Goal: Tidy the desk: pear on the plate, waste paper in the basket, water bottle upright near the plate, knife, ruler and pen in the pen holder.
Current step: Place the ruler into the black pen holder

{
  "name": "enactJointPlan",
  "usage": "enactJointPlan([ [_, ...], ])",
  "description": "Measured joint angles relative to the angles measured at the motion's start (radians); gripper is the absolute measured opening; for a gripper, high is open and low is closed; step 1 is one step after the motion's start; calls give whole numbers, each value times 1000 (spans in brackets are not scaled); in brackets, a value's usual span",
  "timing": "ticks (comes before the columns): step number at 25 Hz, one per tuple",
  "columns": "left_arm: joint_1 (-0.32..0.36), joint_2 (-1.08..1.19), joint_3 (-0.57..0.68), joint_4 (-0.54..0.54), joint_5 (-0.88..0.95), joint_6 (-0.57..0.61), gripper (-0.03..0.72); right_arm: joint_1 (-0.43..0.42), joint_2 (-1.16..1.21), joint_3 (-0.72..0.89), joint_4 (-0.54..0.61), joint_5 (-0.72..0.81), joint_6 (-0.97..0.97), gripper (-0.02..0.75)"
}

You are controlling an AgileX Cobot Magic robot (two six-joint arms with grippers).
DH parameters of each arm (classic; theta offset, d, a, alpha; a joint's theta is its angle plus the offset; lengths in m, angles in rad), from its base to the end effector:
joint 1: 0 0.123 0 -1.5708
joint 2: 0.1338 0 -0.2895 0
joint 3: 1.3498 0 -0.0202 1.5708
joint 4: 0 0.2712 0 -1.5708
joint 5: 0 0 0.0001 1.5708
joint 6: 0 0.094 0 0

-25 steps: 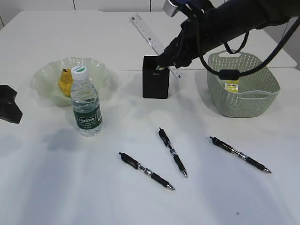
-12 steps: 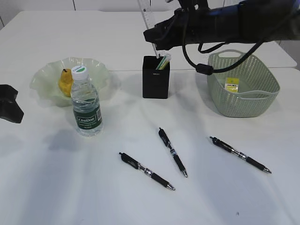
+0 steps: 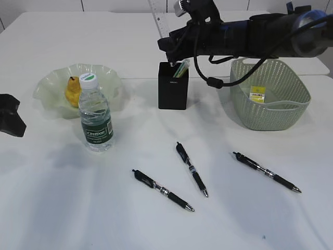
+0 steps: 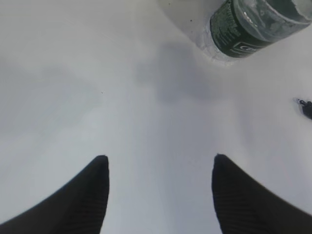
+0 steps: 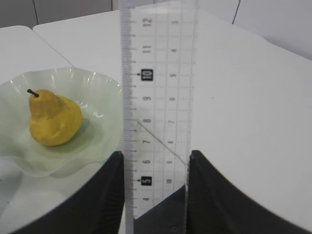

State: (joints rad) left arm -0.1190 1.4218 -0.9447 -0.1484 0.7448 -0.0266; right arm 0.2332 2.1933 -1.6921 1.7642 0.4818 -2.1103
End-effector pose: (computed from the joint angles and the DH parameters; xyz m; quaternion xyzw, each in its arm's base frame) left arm 0.2908 -0.0443 0.2435 0.0027 0.9746 -0.0764 0.2107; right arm 0.5103 0.1652 0.2172 -0.3478 0.7187 0.1636 0.5794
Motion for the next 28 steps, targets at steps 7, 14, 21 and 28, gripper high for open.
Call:
enactJointPlan([
  [7,0,0,0,0,0,0,465,-3,69,-68,2,-2,0,303],
  [14,0,0,0,0,0,0,464,-2,134,-128,2,-2,0,303],
  [21,0,0,0,0,0,0,464,-3,195,-180,2,-2,0,303],
  [28,0,0,0,0,0,0,464,-3,210,-182,2,-2,0,303],
])
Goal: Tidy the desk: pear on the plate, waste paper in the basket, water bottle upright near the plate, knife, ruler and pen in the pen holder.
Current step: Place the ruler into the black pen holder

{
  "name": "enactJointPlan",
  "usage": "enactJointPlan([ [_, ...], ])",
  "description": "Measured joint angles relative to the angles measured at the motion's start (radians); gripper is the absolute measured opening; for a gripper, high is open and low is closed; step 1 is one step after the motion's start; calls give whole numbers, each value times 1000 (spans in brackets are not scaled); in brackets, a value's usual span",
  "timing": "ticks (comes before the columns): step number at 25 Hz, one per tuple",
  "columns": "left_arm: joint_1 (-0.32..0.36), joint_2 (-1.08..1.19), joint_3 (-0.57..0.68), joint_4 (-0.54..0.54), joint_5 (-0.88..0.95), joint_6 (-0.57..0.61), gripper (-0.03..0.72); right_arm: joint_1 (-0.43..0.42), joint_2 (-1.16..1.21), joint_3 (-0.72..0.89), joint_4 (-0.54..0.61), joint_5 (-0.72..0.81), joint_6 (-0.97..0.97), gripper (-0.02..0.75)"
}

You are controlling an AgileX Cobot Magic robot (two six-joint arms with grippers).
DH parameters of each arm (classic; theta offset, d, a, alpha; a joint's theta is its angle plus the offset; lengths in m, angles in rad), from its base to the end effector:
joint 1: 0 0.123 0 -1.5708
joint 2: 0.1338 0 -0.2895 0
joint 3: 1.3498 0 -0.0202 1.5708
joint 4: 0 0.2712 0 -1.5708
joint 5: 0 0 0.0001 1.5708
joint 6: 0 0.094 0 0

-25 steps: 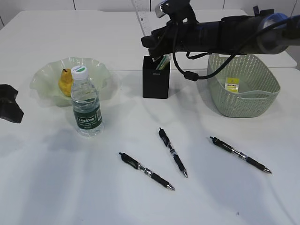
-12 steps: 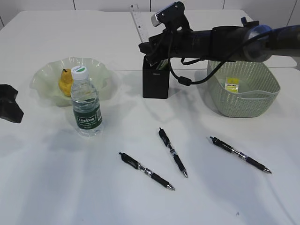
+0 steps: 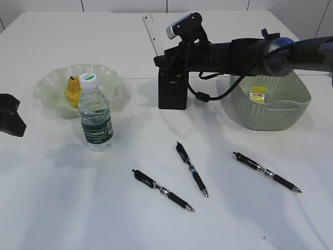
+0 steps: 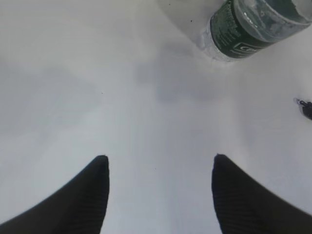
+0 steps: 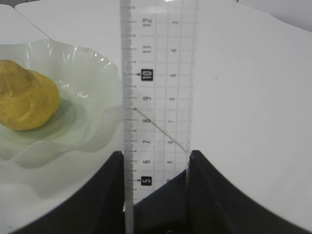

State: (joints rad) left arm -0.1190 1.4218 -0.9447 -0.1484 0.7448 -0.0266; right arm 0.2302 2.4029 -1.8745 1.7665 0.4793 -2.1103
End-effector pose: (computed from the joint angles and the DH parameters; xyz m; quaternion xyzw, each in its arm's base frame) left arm 0.2908 -0.0443 0.2435 0.0027 0.9746 -0.0764 0.2107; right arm 0.5462 0.1718 0.1621 -0.3448 0.7280 0.1646 0.5692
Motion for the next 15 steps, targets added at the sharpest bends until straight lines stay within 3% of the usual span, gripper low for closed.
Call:
enactJointPlan([
  [15,0,0,0,0,0,0,463,0,15,-6,0,0,31,303],
])
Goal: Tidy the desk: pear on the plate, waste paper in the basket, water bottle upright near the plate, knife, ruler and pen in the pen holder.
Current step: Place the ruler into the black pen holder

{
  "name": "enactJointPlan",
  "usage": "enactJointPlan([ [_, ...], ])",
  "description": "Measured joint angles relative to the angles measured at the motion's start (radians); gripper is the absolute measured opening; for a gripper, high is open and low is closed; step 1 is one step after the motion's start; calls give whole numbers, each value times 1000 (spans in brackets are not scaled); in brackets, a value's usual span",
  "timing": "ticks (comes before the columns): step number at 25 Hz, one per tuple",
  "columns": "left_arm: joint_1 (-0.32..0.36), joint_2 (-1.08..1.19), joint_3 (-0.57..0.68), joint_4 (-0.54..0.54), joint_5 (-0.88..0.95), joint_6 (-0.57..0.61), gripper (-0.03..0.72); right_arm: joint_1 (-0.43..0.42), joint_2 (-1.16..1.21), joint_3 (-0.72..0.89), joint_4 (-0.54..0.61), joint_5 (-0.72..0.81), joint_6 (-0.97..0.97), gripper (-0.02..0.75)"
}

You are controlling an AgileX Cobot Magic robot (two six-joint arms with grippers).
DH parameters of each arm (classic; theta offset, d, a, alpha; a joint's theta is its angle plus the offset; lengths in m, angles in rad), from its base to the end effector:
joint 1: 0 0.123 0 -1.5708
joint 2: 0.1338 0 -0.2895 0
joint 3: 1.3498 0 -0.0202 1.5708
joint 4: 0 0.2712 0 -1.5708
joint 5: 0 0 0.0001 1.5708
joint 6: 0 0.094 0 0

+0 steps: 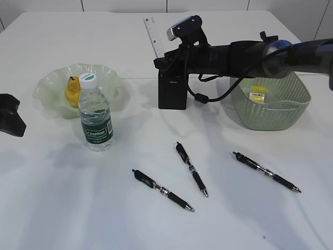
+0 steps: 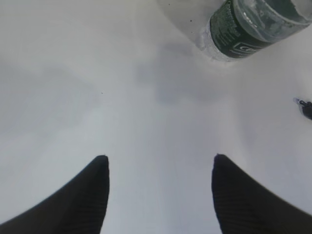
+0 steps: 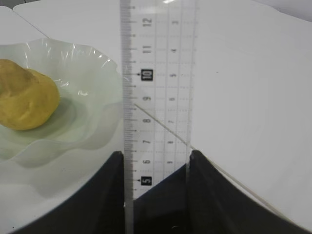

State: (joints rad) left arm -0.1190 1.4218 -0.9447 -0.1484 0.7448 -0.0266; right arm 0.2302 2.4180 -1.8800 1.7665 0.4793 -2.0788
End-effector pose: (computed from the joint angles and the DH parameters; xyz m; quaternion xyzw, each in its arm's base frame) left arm 0.2908 -0.0443 0.2435 0.0027 0.9746 -0.0764 0.2107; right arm 0.5474 0.1720 0.1553 -0.3331 0.7362 0.1743 0.5627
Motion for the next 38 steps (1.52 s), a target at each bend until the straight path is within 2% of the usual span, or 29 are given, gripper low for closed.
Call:
enactJointPlan([
  [18,0,0,0,0,0,0,458,0,0,0,0,-1,12,324],
  [25,0,0,0,0,0,0,457,-4,-42,0,-30,9,118,325],
  [30,0,0,0,0,0,0,457,-6,-138,0,-239,26,336,327],
  [38,0,0,0,4,32,0,457,-6,-305,0,-820,187,862,326],
])
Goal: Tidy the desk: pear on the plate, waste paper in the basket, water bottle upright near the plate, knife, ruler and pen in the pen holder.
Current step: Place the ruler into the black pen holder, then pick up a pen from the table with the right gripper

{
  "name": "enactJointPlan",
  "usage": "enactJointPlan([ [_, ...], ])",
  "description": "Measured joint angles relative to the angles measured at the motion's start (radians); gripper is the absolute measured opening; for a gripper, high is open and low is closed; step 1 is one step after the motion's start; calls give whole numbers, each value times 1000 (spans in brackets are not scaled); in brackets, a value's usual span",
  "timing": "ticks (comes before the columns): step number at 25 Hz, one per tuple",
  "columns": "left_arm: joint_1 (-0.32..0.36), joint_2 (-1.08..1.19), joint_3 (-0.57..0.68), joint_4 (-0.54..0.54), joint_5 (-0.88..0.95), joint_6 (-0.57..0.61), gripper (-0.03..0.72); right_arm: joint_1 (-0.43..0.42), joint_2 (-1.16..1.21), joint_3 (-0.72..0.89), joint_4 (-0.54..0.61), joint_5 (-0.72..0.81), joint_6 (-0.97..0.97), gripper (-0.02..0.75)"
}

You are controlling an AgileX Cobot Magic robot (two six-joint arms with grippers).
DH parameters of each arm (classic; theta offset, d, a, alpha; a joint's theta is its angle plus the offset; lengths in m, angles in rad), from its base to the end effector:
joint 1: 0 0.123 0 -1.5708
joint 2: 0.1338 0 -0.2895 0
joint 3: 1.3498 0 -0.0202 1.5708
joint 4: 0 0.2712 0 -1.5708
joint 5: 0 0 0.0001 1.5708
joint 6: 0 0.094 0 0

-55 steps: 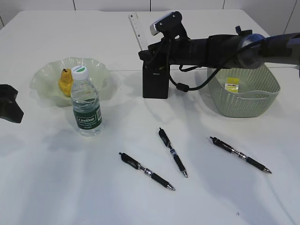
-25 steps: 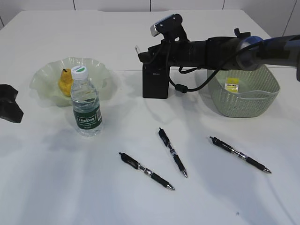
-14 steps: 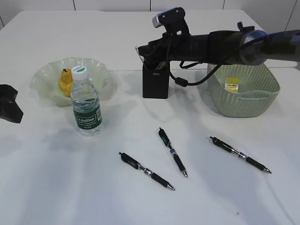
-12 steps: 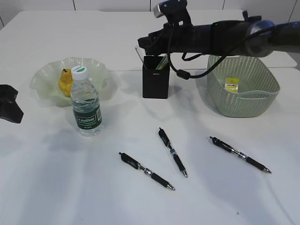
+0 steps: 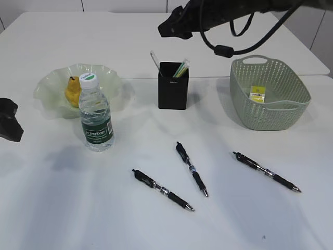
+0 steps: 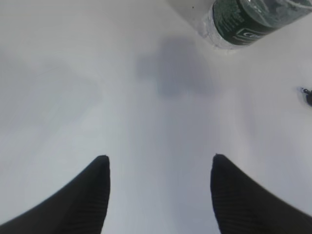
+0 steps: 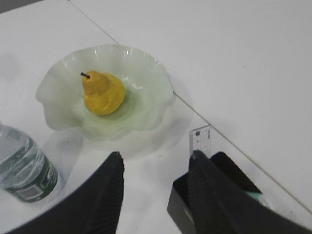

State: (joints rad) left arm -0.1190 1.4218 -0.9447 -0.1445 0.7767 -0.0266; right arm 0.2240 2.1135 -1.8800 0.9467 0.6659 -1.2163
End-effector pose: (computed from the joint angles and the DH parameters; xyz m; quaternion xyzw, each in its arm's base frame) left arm 0.2881 -0.0440 0.2422 0.0049 0.9779 -0.0743 0.1953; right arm 0.4971 0.1617 0.2848 -0.3733 0.7723 0.1899 0.4775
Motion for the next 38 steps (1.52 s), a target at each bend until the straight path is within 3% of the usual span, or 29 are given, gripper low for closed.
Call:
enactJointPlan([
  [4,0,0,0,14,20,0,457,0,-101,0,-252,124,233,326],
  [8,0,0,0,16,23,0,457,0,-195,0,-422,258,386,327],
  [14,0,0,0,17,29,0,457,0,-348,13,-621,330,599,326],
  [18,0,0,0,18,31,0,457,0,-466,104,-731,320,703,326],
  [30,0,0,0,18,31,0,457,0,-543,534,-870,347,820,326],
  [38,0,0,0,19,27,0,457,0,-396,595,-947,355,893,325],
])
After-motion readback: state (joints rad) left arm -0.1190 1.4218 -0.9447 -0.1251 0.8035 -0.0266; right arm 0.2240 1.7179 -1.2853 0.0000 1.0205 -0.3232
